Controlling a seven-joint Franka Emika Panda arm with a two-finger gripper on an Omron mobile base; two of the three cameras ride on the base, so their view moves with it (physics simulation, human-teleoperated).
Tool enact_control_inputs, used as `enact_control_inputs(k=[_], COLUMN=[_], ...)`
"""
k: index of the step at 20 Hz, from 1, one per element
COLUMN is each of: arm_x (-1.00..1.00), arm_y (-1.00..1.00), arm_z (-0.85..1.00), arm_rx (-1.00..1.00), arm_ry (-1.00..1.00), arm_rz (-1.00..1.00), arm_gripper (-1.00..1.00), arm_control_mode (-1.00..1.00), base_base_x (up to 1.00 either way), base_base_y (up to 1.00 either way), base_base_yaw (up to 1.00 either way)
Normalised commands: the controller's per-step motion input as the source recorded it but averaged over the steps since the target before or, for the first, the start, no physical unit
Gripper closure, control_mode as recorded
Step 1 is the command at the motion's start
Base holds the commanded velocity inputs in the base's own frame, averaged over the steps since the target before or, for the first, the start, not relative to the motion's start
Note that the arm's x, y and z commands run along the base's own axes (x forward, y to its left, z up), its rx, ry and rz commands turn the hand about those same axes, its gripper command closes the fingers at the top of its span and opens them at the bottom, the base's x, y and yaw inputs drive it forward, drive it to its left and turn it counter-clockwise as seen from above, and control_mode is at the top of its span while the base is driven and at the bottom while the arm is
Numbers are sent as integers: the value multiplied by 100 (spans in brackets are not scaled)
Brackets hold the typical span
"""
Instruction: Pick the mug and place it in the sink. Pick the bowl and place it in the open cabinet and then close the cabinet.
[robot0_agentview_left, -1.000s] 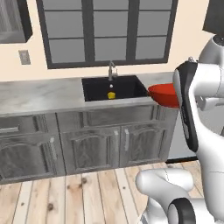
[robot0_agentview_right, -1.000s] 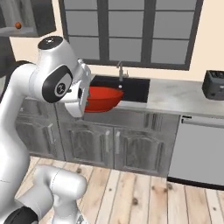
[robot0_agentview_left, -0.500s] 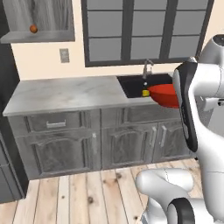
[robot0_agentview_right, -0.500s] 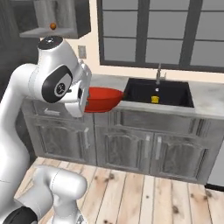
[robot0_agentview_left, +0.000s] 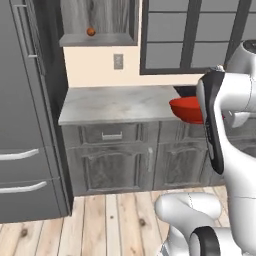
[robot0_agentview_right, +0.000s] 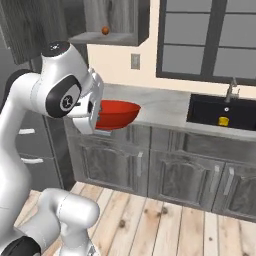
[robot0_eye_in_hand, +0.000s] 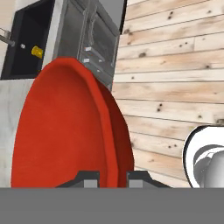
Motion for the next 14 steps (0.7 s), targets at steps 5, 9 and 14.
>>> enact_control_inputs(k=[5, 9, 14], arm_x=[0, 0, 0], arm_y=[0, 0, 0], arm_z=[0, 0, 0], arm_rx=[0, 0, 0], arm_ry=[0, 0, 0], arm_rz=[0, 0, 0], arm_gripper=[100, 100, 100], arm_control_mode=[100, 100, 100], base_base_x=[22, 41, 75], base_base_y=[29, 14, 28], base_base_yaw=[24, 28, 20])
